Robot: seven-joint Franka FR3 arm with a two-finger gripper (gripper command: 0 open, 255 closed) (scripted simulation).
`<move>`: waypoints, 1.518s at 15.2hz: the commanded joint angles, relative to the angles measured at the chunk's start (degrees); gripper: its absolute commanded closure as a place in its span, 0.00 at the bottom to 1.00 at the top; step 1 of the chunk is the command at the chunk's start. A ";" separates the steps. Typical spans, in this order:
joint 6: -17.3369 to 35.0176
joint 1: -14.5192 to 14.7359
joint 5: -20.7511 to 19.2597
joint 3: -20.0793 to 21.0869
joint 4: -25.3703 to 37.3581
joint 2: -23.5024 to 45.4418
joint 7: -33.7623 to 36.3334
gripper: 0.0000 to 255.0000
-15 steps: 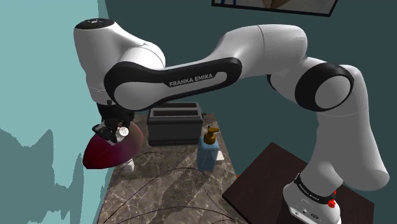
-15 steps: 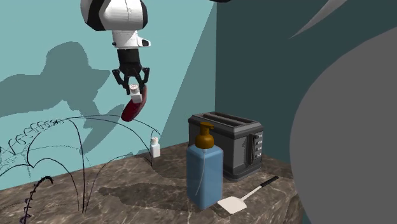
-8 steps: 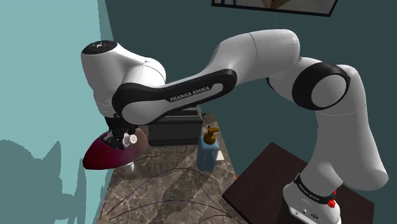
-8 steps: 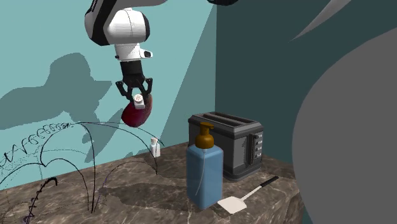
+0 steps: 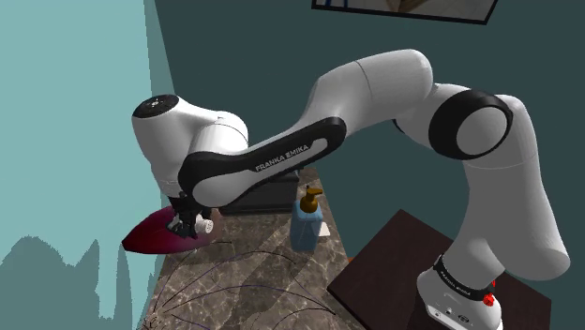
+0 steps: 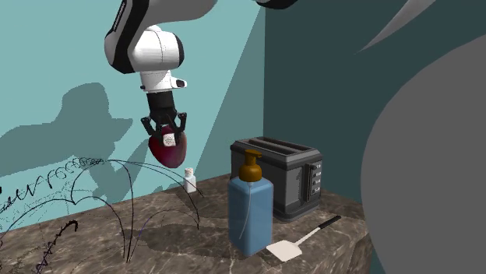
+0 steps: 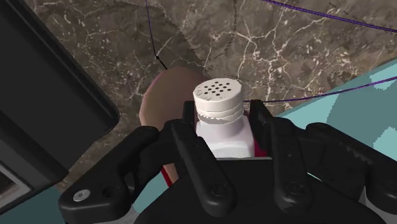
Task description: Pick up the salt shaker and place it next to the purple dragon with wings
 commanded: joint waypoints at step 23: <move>17.36 -2.15 -8.25 2.87 -2.48 10.89 5.07 1.00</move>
